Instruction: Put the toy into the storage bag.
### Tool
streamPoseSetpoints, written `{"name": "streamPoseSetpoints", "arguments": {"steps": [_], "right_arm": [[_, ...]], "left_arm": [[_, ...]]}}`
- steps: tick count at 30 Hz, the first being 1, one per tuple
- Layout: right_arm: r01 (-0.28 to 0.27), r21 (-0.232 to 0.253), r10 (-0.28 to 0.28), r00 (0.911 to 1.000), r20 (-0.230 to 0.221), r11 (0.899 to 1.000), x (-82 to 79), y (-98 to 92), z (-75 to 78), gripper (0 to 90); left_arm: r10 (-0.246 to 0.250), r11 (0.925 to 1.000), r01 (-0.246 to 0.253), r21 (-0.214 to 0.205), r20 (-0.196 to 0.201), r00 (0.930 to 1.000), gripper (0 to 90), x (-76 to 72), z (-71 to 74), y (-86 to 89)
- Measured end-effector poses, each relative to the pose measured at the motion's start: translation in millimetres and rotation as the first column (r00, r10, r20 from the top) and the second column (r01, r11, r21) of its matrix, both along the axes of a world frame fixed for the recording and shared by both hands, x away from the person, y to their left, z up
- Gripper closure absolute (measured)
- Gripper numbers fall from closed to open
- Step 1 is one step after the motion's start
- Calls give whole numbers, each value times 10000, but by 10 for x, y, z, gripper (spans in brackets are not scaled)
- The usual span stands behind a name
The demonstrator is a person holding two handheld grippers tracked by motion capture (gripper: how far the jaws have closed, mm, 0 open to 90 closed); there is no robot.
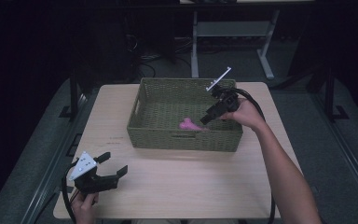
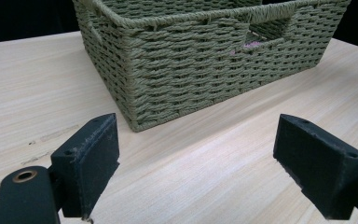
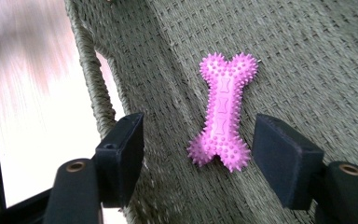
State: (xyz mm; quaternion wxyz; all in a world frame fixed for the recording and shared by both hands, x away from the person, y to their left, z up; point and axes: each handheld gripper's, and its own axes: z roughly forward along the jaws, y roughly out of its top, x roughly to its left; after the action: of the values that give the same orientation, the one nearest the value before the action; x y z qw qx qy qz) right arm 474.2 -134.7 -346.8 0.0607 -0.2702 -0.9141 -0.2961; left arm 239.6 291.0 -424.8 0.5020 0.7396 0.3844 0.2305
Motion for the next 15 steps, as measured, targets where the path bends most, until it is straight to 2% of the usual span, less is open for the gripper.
{"name": "streamPoseSetpoints", "arguments": {"steps": [15], "right_arm": [[259,145,-265,9989,377,9996,-121,-114,133,276]], "left_arm": [[-11,10000,11,7,-35,10000,138,1,-3,-15]]}}
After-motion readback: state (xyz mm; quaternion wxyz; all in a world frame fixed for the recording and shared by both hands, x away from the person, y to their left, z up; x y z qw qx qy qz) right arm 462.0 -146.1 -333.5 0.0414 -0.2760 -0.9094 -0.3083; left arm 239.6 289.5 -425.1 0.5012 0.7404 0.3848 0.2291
